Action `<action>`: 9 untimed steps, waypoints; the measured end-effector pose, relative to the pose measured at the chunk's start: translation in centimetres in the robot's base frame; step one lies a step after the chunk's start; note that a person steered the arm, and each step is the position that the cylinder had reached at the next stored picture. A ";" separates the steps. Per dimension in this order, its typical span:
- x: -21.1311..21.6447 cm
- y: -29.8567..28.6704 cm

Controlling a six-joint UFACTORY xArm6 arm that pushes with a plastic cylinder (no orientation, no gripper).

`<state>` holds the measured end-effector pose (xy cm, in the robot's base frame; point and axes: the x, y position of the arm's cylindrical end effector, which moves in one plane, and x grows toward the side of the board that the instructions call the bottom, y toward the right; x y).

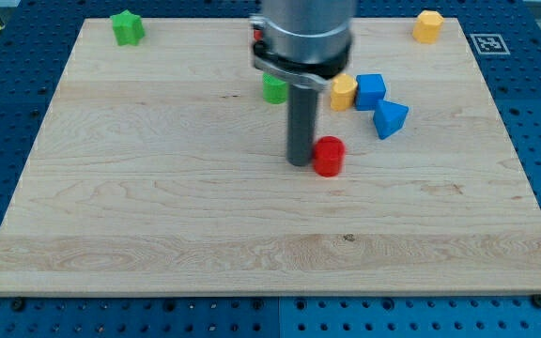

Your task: Point your arm at the green circle

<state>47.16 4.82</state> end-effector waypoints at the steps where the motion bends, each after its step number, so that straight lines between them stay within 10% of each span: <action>1: 0.7 4.7; 9: -12.3 0.9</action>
<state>34.82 5.73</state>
